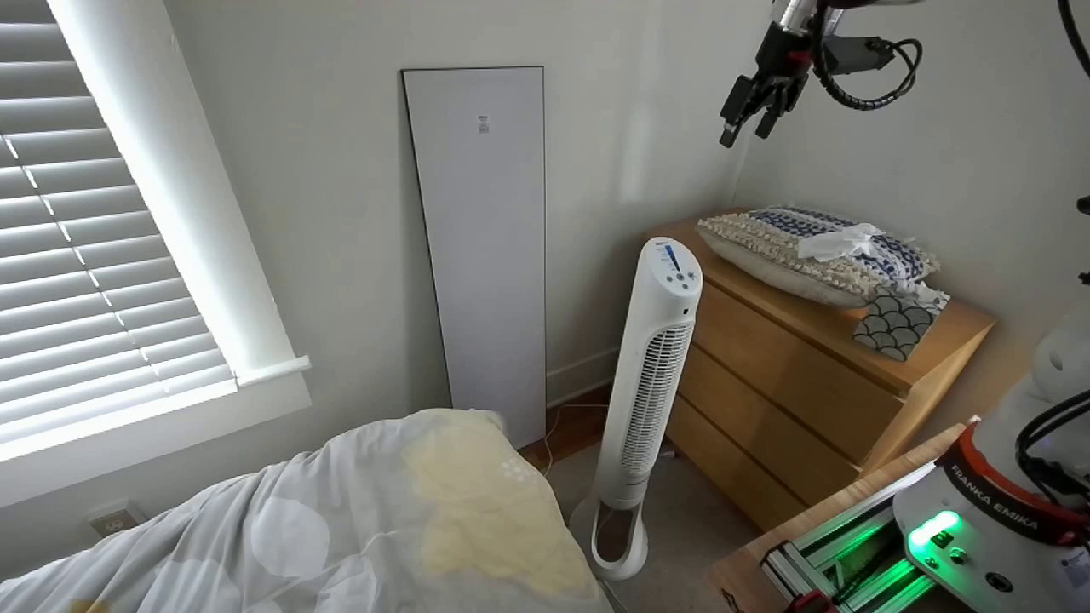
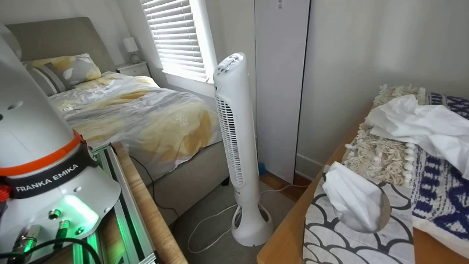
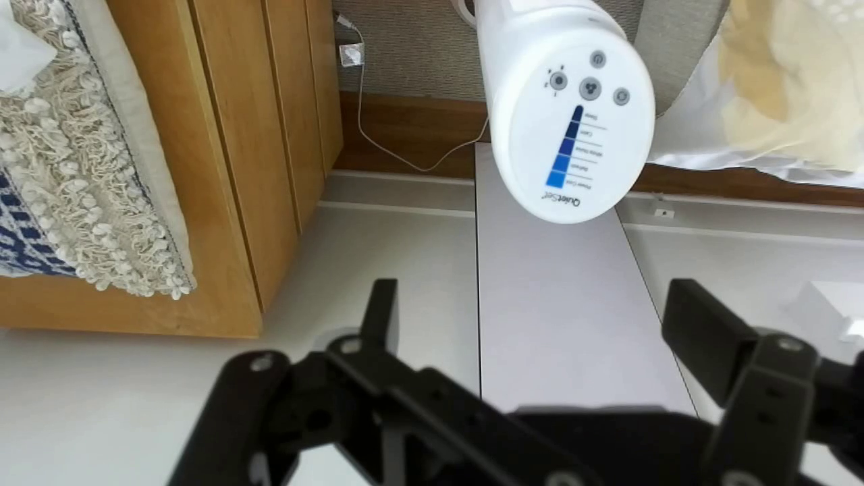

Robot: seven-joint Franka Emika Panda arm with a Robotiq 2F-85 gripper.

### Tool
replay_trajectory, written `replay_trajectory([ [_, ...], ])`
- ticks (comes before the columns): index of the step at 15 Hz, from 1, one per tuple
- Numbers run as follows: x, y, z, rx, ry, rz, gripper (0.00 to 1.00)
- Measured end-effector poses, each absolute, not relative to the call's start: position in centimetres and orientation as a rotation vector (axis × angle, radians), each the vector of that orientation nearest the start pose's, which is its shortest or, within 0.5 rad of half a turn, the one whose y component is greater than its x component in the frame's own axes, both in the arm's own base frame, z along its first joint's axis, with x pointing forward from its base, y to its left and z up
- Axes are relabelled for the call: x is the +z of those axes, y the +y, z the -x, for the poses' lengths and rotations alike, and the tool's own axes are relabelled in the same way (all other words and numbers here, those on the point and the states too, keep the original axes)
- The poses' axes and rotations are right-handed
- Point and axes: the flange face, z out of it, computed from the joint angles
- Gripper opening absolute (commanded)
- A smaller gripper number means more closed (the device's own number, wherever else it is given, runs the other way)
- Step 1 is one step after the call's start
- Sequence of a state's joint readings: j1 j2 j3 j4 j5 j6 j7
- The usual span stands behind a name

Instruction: Move the fan to the right

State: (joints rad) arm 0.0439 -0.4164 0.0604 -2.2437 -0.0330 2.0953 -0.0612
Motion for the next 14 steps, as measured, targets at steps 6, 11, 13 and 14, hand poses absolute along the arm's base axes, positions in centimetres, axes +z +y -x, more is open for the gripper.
replay_trajectory([
  [6, 55.76, 4.87, -45.07, -0.427, -0.278, 3.15, 1.0],
  [11, 55.76, 4.87, -45.07, -0.427, -0.279, 3.15, 1.0],
  [13, 55.71, 4.97, -45.09, -0.424, -0.311, 3.148, 1.0],
  [14, 55.57, 5.23, -45.13, -0.417, -0.376, 3.134, 1.0],
])
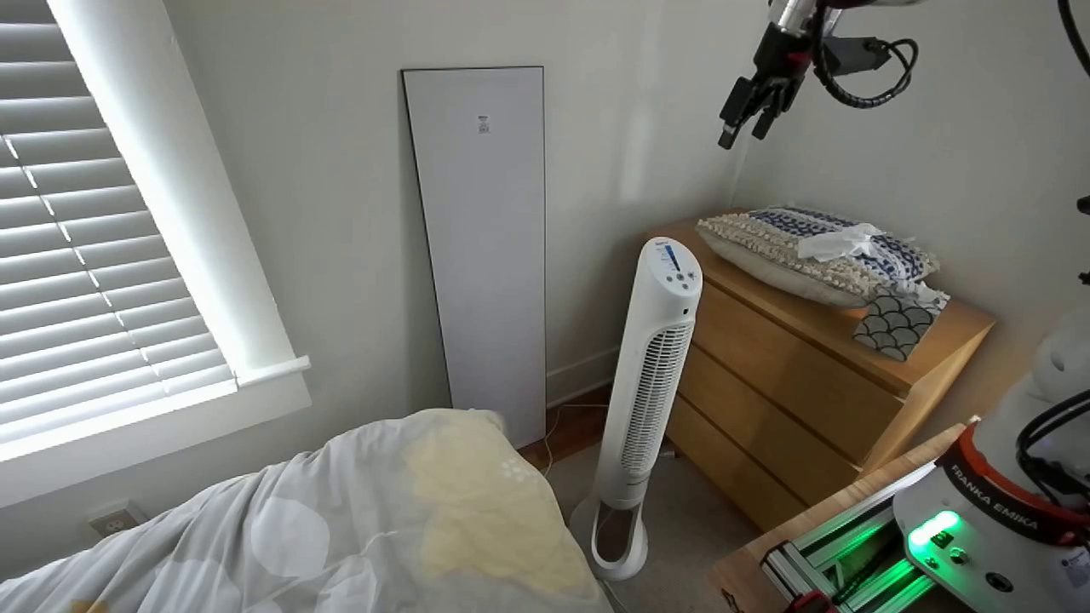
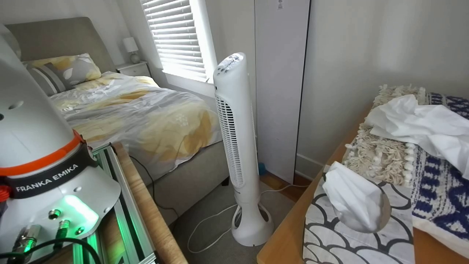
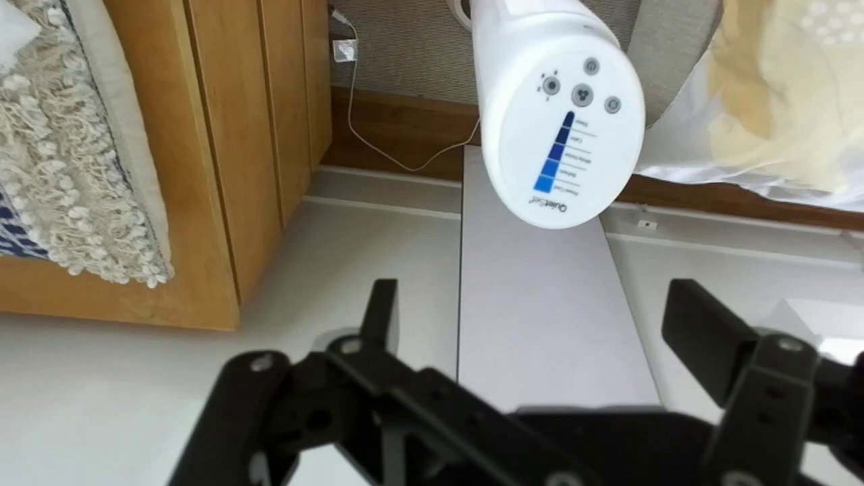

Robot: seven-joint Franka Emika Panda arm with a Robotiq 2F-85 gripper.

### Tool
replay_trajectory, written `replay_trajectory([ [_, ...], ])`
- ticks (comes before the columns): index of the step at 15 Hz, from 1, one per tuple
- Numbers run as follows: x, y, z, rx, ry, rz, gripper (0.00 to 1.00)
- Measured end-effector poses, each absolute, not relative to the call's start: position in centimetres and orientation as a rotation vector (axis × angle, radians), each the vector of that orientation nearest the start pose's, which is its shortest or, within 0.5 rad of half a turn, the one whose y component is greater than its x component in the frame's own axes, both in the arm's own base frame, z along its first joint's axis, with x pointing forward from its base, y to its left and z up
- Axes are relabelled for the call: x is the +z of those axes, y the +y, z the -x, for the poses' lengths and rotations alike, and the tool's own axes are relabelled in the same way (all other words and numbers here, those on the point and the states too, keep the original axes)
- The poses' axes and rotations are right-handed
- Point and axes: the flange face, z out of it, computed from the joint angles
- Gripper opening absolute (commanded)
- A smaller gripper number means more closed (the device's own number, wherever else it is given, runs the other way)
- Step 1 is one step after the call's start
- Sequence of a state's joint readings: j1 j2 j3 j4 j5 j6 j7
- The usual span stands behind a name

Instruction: Move the fan to the right

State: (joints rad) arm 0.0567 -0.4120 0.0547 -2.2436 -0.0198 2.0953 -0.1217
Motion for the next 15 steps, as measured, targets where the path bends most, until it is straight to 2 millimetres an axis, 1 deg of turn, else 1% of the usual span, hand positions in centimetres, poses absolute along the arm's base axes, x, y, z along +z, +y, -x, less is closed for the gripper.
replay_trajectory([
  [3, 55.1, 6.0, -45.9, -0.403, -0.592, 3.041, 1.0],
  [5, 54.5, 6.2, -47.1, -0.405, -0.741, 2.978, 1.0],
  [6, 53.8, 6.3, -47.8, -0.395, -0.816, 2.948, 1.0],
  [7, 52.9, 6.5, -48.7, -0.385, -0.885, 2.915, 1.0],
  [11, 47.9, 6.8, -52.3, -0.301, -1.13, 2.761, 1.0],
  [13, 45.8, 6.5, -54.0, -0.249, -1.246, 2.681, 1.0],
  [15, 44.2, 6.0, -55.6, -0.176, -1.365, 2.604, 1.0],
])
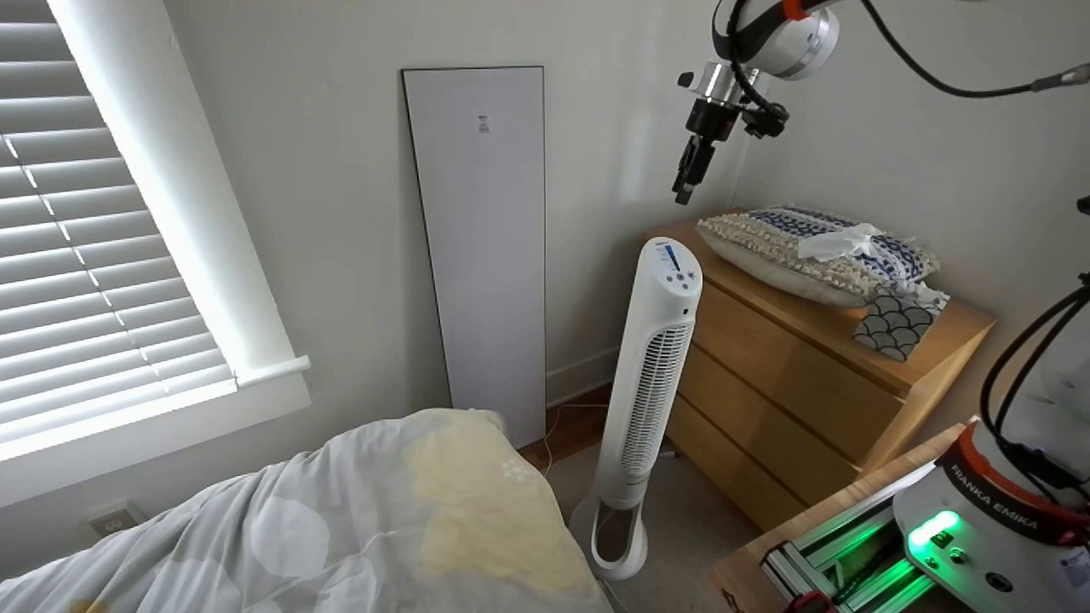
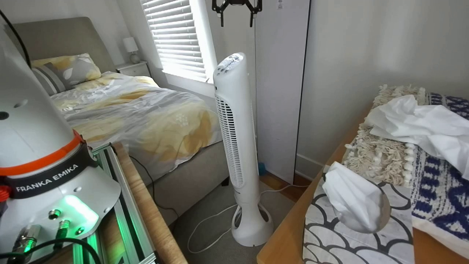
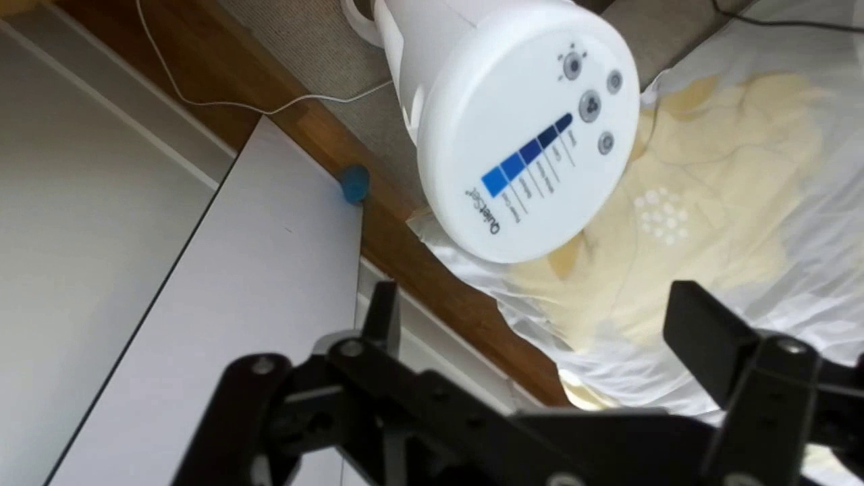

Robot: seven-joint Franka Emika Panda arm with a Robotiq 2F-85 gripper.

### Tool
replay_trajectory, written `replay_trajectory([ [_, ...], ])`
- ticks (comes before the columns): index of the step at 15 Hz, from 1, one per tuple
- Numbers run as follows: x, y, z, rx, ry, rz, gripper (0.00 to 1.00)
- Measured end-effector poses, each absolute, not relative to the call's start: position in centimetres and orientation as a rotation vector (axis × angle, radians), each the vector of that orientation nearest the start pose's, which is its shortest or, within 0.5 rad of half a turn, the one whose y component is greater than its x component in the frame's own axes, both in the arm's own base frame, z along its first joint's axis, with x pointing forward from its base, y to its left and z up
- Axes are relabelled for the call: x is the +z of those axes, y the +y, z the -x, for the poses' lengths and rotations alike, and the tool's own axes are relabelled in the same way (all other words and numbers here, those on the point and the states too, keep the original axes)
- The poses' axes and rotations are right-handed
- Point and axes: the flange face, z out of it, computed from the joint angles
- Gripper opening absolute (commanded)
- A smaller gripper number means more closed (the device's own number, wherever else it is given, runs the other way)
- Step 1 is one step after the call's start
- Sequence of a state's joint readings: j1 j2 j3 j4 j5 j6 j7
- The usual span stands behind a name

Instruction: Move the fan to the right

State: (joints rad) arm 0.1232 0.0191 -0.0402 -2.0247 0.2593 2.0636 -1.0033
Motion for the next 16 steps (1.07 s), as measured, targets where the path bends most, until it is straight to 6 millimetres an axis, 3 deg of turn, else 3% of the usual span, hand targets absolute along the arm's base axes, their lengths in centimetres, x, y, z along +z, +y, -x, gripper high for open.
replay_trajectory([
  [6, 40.5, 5.9, -58.7, 0.027, -1.584, 2.395, 1.0],
  [16, 40.7, 5.8, -58.7, 0.017, -1.583, 2.394, 1.0],
])
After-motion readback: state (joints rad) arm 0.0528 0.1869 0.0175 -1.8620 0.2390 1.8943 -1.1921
